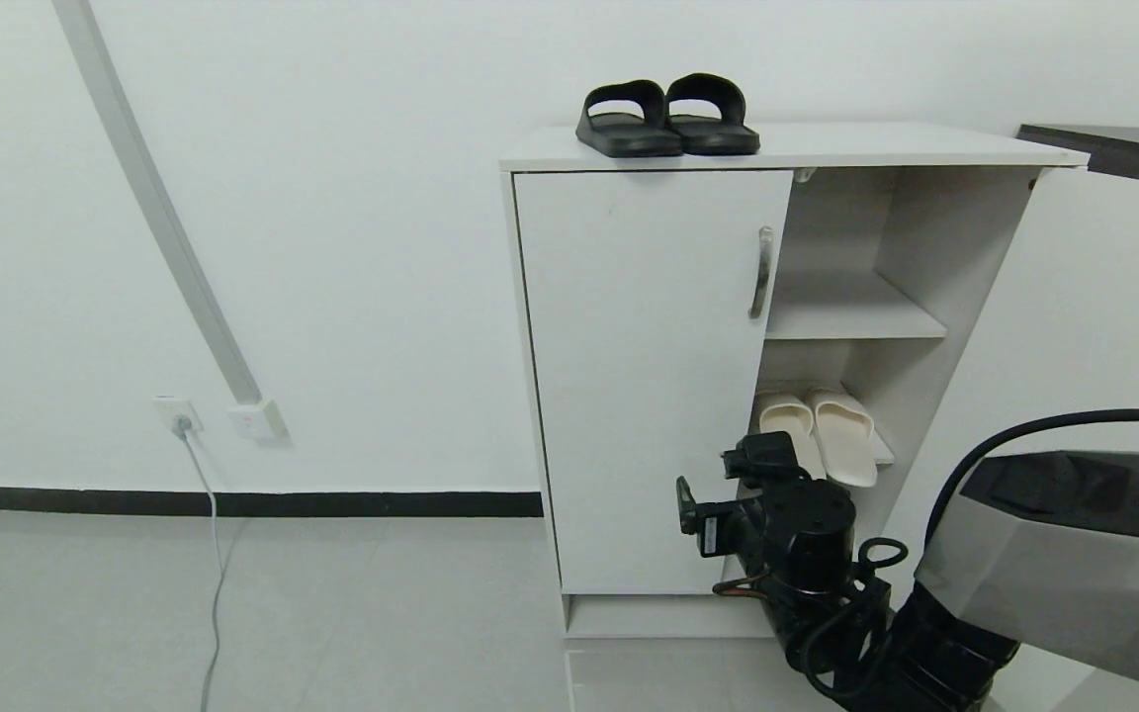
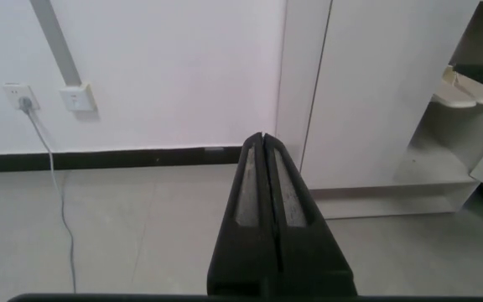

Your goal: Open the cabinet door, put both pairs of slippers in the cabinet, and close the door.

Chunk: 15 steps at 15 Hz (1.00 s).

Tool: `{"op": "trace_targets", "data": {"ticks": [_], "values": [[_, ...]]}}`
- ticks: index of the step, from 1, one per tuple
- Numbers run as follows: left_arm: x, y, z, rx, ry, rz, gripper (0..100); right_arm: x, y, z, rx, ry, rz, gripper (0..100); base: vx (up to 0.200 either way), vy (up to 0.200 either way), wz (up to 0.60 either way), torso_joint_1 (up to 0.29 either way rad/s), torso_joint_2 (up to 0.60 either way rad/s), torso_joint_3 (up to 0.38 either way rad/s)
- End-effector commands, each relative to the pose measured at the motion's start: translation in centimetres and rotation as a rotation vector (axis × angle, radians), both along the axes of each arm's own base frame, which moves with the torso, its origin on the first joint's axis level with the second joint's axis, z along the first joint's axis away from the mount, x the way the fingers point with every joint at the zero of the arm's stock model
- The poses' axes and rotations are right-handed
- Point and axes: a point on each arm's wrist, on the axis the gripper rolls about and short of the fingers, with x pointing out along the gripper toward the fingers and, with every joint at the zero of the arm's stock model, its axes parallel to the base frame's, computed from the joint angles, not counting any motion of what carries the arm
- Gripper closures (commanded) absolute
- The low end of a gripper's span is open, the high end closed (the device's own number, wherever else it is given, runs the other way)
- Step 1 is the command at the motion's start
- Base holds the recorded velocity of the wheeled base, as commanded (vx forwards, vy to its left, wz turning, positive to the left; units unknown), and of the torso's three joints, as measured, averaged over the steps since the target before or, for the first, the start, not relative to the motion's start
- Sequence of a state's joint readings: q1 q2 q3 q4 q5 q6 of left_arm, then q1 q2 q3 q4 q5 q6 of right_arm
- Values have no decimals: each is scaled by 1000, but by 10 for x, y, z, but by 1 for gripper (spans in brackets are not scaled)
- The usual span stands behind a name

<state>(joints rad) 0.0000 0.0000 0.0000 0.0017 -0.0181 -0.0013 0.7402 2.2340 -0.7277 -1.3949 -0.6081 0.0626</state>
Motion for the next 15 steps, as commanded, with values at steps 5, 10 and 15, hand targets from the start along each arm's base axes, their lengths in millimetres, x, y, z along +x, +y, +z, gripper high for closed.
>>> {"op": "trace_targets", "data": {"ticks": [5, 10, 15], "values": [[0, 0, 0, 0, 1, 0, 100, -2, -2, -3, -24, 10, 1, 0, 0, 0, 0, 0, 0, 0], [0, 0, 0, 0, 1, 0, 100, -3, -2, -4, -30, 14, 3, 0, 0, 0, 0, 1, -13, -25], [0, 0, 0, 0, 1, -2, 100, -3, -2, -5, -40, 13, 4, 0, 0, 0, 0, 42, -373, -321]]}}
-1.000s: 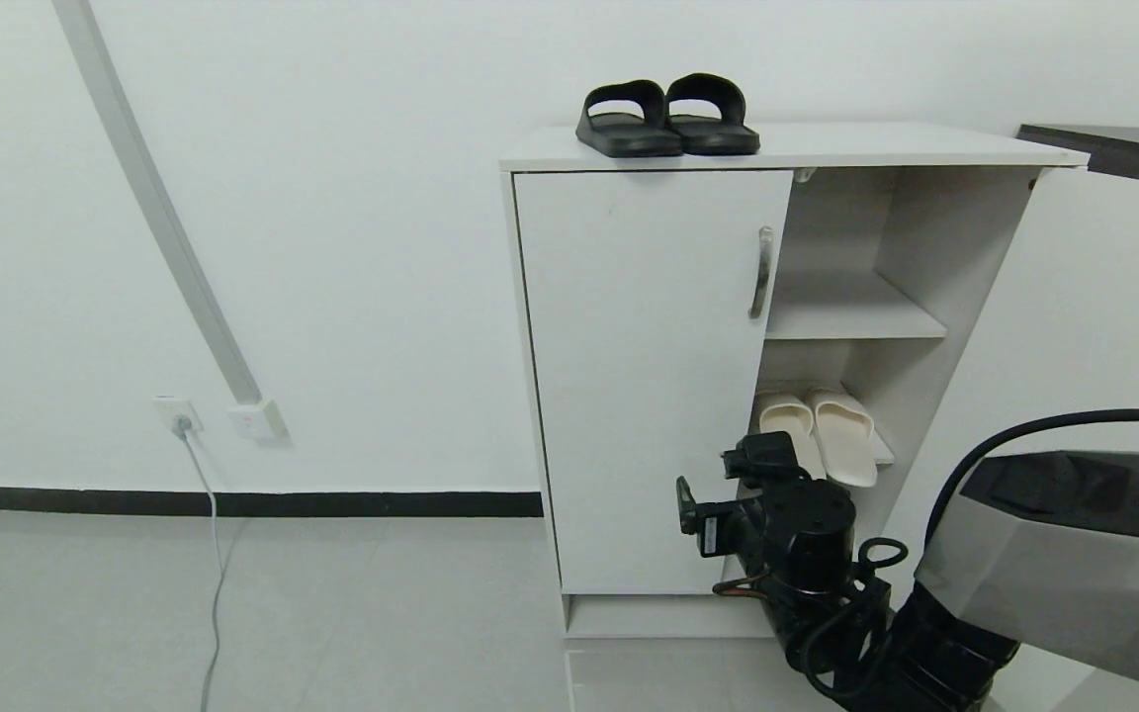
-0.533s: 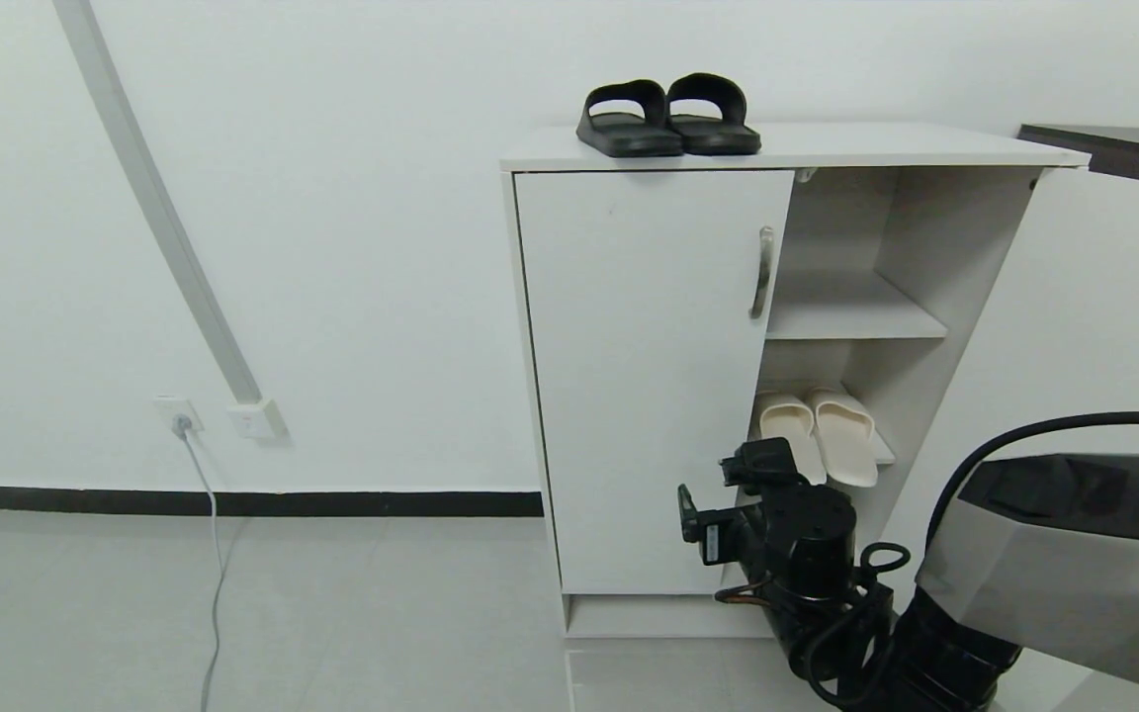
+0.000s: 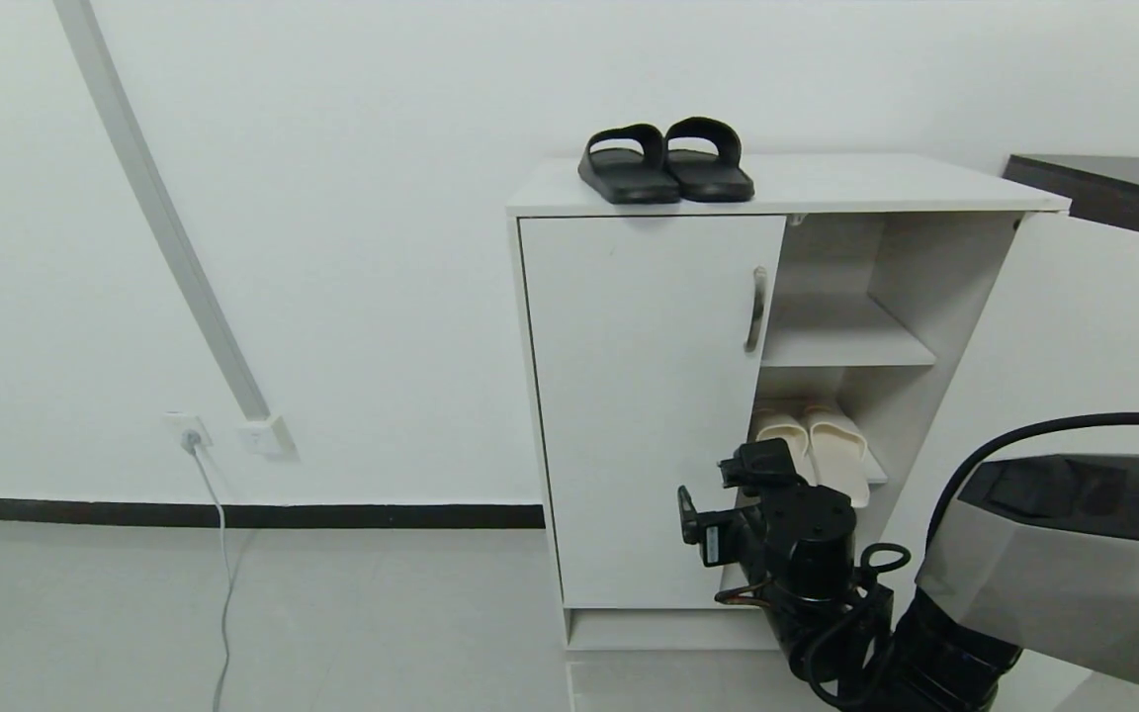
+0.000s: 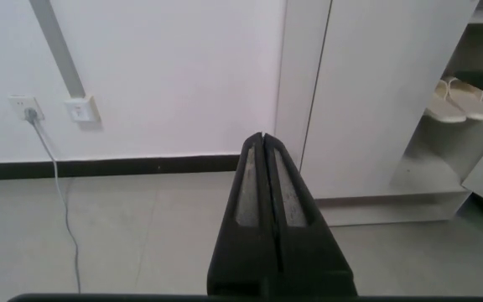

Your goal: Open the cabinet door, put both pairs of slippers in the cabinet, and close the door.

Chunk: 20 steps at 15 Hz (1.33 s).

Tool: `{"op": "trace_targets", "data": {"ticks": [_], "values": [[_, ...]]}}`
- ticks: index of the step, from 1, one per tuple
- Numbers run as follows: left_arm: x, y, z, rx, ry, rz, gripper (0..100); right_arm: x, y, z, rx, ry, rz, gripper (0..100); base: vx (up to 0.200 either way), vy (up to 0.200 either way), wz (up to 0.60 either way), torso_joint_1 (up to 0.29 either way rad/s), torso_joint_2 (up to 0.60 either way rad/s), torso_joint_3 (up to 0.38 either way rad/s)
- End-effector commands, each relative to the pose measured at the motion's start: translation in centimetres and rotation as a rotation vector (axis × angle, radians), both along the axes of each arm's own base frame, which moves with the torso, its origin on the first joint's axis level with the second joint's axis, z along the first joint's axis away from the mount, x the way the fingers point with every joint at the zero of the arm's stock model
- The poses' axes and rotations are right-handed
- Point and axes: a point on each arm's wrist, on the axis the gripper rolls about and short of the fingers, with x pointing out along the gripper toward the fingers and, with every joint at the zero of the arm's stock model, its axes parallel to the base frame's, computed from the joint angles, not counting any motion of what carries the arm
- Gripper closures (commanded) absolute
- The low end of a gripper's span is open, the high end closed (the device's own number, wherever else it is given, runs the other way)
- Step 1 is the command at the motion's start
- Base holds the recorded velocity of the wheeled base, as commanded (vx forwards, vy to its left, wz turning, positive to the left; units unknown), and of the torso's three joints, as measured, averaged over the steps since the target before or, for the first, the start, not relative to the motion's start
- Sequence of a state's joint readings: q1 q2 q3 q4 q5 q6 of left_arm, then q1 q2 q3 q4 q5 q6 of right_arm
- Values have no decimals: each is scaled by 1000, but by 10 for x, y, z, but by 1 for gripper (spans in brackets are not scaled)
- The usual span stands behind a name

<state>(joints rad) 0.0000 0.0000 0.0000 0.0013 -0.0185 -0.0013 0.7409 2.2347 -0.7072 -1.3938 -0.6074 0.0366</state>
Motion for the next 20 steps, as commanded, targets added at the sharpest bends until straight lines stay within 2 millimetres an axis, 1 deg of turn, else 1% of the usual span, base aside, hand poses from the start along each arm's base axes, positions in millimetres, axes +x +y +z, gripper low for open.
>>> {"op": "trace_targets", "data": {"ticks": [1, 11, 20], "values": [[0, 0, 0, 0, 2, 0, 100, 0, 0, 0, 0, 0, 0, 0, 0, 0, 0, 90, -437, -354], [0, 0, 0, 0, 2, 0, 100, 0, 0, 0, 0, 0, 0, 0, 0, 0, 0, 140, -463, -332], [0, 0, 0, 0, 2, -1, 100, 0, 0, 0, 0, 0, 0, 0, 0, 0, 0, 206, -523, -318]]}}
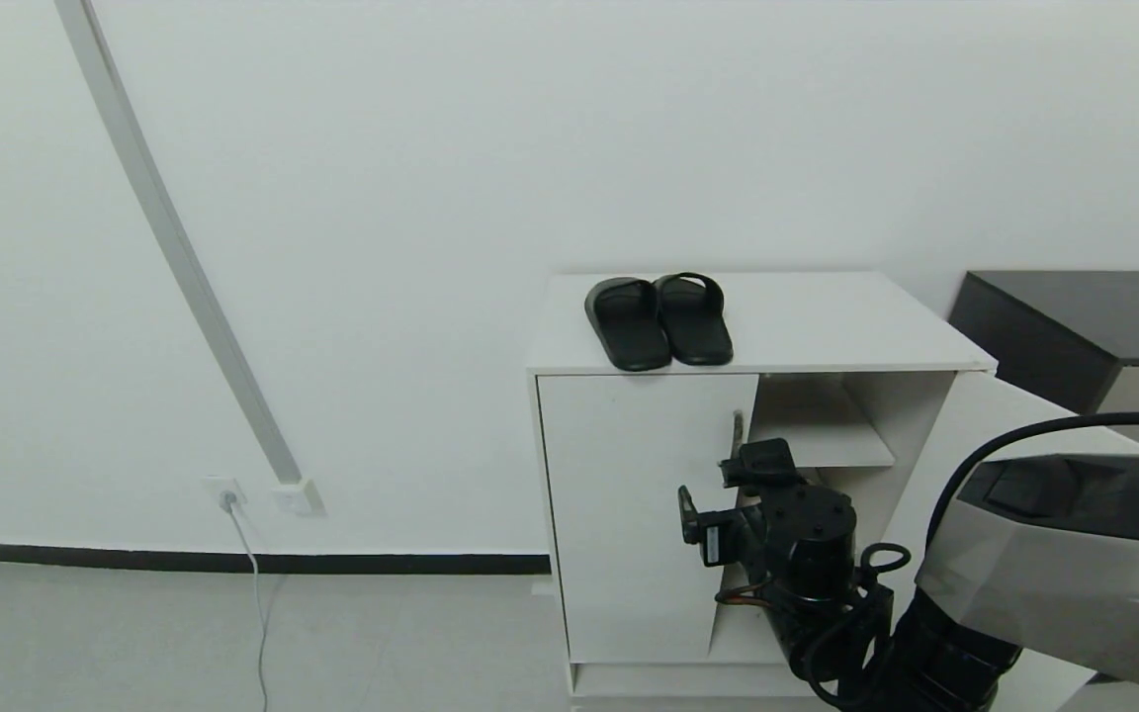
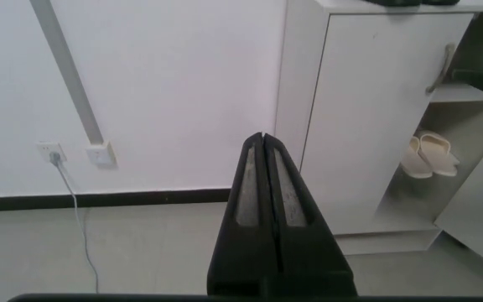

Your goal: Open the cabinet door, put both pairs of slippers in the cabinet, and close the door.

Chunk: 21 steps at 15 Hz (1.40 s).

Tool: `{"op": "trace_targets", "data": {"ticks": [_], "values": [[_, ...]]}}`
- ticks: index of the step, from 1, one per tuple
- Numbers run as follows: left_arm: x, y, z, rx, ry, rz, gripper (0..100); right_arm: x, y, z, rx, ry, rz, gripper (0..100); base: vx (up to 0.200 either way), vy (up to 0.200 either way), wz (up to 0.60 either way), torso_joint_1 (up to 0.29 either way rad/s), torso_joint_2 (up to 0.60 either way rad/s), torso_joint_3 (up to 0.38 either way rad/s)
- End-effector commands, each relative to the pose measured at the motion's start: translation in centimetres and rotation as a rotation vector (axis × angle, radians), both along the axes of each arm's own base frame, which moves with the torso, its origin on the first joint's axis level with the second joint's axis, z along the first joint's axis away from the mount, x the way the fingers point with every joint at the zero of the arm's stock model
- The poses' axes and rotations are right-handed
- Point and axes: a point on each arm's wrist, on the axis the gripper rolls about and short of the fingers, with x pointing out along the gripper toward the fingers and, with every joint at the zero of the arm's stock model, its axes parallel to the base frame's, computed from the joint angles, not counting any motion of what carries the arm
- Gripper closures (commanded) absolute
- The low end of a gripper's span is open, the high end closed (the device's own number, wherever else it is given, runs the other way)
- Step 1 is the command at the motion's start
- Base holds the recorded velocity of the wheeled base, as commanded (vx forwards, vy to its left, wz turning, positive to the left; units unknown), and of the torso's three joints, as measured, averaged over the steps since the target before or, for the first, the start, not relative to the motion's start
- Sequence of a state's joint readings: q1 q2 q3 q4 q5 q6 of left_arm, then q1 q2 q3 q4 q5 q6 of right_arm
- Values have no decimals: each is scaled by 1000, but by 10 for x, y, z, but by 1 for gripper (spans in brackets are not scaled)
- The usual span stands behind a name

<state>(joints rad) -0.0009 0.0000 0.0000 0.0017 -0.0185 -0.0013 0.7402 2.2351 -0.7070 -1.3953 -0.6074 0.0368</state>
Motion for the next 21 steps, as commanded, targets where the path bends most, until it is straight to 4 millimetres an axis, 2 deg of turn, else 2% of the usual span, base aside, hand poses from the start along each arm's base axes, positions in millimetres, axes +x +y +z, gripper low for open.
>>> {"op": "trace_targets", "data": {"ticks": [1, 11, 18, 21], "values": [[0, 0, 0, 0, 1, 1, 100, 0, 0, -1, -1, 2, 1, 0, 0, 0, 0, 237, -569, -325], [0, 0, 0, 0, 1, 1, 100, 0, 0, -1, -1, 2, 1, 0, 0, 0, 0, 228, -514, -284], [0, 0, 0, 0, 1, 1, 100, 1, 1, -5, 1, 0, 5, 0, 0, 0, 0, 161, -350, -180], [0, 0, 0, 1, 1, -1, 100, 2, 3, -10, -23, -36, 32, 0, 0, 0, 0, 15, -27, -14]]}}
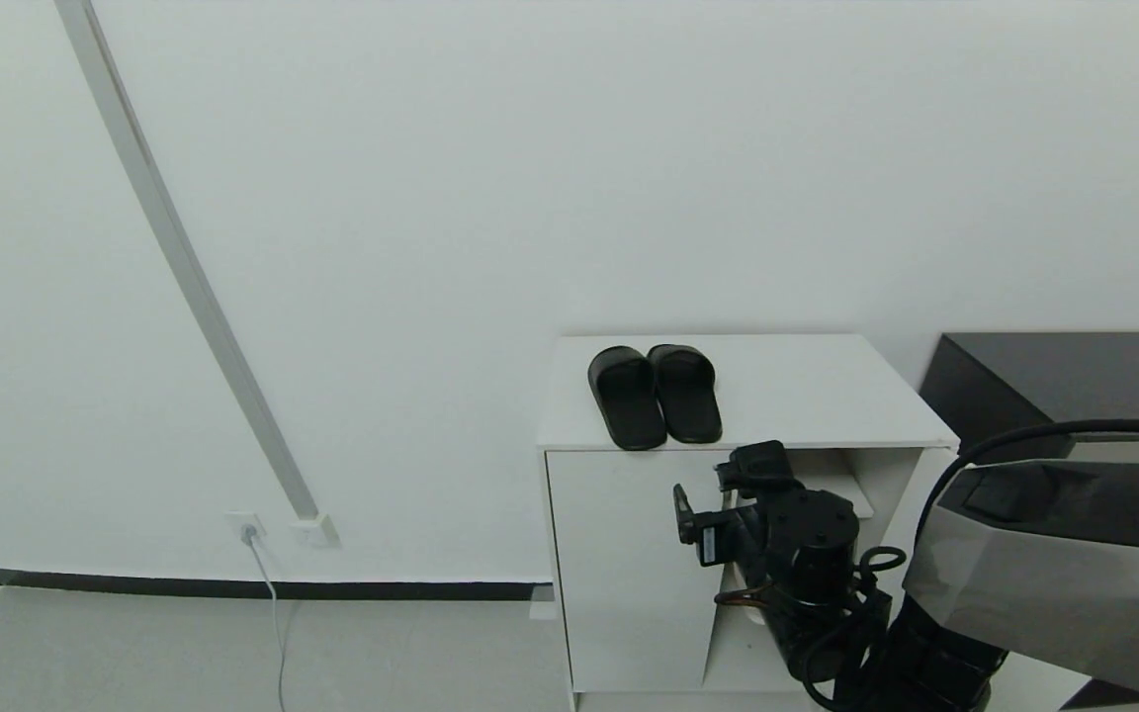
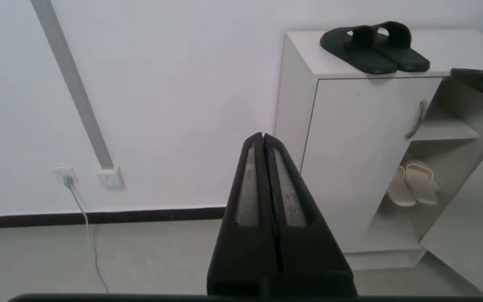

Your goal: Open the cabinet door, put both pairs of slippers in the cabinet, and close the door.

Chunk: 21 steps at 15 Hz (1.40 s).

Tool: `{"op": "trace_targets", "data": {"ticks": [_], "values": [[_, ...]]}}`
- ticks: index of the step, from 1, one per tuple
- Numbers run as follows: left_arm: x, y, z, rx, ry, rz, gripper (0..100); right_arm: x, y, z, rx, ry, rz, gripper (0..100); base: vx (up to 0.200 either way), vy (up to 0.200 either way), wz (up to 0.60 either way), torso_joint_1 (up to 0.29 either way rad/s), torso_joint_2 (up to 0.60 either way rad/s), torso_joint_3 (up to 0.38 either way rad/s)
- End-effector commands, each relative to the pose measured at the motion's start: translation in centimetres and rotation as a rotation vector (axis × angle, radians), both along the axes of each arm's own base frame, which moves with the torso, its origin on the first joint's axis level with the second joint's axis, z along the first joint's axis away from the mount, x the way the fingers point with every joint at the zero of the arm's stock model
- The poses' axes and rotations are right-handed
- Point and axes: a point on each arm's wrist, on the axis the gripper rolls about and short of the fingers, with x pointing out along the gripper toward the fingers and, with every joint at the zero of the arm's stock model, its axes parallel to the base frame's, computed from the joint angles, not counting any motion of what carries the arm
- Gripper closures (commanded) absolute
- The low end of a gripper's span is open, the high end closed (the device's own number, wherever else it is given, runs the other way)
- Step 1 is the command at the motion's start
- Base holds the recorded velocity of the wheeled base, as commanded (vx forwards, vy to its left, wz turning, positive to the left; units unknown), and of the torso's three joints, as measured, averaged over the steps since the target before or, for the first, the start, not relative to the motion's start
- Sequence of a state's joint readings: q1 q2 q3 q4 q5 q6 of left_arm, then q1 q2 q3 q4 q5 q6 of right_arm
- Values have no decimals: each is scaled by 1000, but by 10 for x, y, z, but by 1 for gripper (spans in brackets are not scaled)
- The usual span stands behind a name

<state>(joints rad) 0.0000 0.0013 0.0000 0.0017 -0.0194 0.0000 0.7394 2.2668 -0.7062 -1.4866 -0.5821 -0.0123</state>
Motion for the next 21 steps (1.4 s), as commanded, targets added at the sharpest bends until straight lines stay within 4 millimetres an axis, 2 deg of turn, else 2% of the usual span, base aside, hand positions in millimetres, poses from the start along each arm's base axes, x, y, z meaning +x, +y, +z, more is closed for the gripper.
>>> {"op": "trace_targets", "data": {"ticks": [1, 4, 6, 7, 10, 13, 16, 21], "values": [[0, 0, 0, 0, 0, 1, 100, 2, 2, -5, -20, -29, 23, 0, 0, 0, 0, 0, 0, 0], [0, 0, 0, 5, 0, -1, 100, 5, 4, 10, -20, -61, 32, 0, 0, 0, 0, 0, 0, 0], [0, 0, 0, 5, 0, -1, 100, 20, 10, 34, 37, -41, 16, 0, 0, 0, 0, 0, 0, 0], [0, 0, 0, 5, 0, -1, 100, 28, 12, 54, 66, -19, 5, 0, 0, 0, 0, 0, 0, 0], [0, 0, 0, 5, 0, -1, 100, 41, 24, 98, 71, 30, 2, 0, 0, 0, 0, 0, 0, 0], [0, 0, 0, 5, 0, -1, 100, 43, 32, 119, 91, 153, -5, 0, 0, 0, 0, 0, 0, 0], [0, 0, 0, 5, 0, -2, 100, 42, 34, 123, 133, 255, -25, 0, 200, 0, 0, 1, -4, 4], [0, 0, 0, 5, 0, -1, 100, 36, 42, 97, 96, 311, -15, 0, 200, 0, 0, 2, -1, 1]]}}
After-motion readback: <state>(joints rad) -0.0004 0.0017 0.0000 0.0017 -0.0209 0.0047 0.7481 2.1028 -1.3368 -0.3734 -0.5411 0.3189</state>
